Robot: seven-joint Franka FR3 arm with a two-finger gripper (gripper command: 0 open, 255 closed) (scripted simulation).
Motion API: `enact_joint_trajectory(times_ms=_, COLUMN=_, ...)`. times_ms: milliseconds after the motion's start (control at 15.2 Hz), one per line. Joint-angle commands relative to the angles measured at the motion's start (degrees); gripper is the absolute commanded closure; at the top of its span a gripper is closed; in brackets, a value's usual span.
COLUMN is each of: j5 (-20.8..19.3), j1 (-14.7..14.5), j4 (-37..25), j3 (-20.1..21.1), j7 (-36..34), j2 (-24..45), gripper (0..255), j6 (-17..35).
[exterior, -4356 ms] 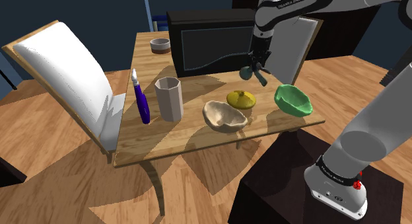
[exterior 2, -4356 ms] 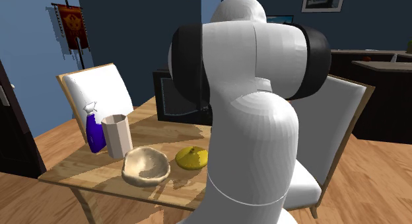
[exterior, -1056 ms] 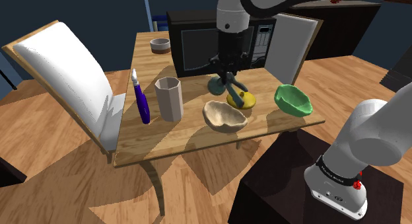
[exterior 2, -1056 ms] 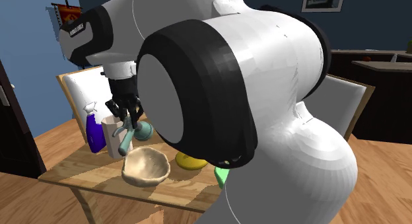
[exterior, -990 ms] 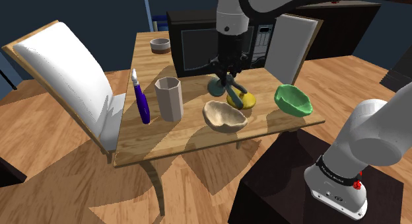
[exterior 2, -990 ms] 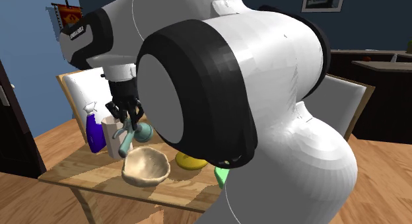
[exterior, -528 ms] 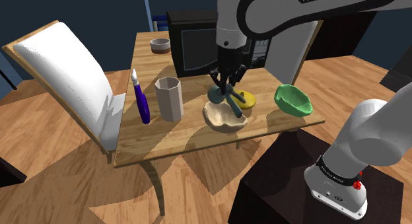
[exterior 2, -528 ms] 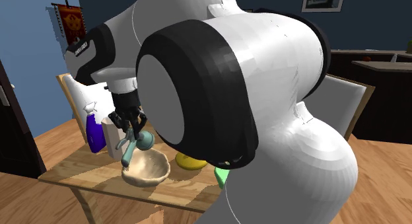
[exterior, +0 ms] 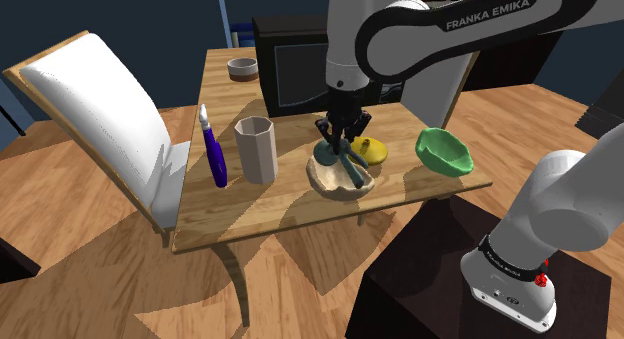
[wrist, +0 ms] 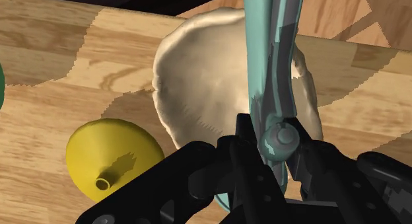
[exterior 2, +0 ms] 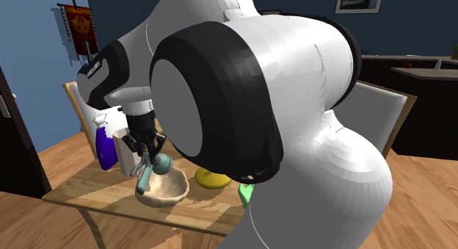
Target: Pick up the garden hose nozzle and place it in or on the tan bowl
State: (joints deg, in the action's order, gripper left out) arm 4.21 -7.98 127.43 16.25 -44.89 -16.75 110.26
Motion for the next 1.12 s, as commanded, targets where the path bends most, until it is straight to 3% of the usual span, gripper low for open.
enact_joint_trajectory(times_ms=0, j5=0.0, j1=0.0, j4=0.2, j3=0.0, j7=0.0, j2=0.0, gripper=255, j6=0.2)
enact_joint_trajectory(times_ms=264, j5=0.0, j1=0.0, j4=0.2, j3=0.0, j7=0.0, j2=0.0, gripper=255, j6=0.2)
enact_joint_trajectory(times_ms=330, j5=0.0, j1=0.0, j4=0.2, j3=0.0, j7=0.0, j2=0.0, gripper=0, j6=0.2)
enact_joint_trajectory(times_ms=660, j5=0.0, j1=0.0, j4=0.2, j3=0.0, j7=0.0, j2=0.0, gripper=0, j6=0.2)
enact_joint_trajectory(times_ms=924, j5=-0.1, j1=0.1, j4=-6.4, j3=-0.4, j7=0.1, j2=-0.8, gripper=0, j6=-7.2)
enact_joint_trajectory(times_ms=1056, j5=-0.1, j1=0.1, j4=-6.4, j3=-0.4, j7=0.1, j2=-0.8, gripper=0, j6=-7.2)
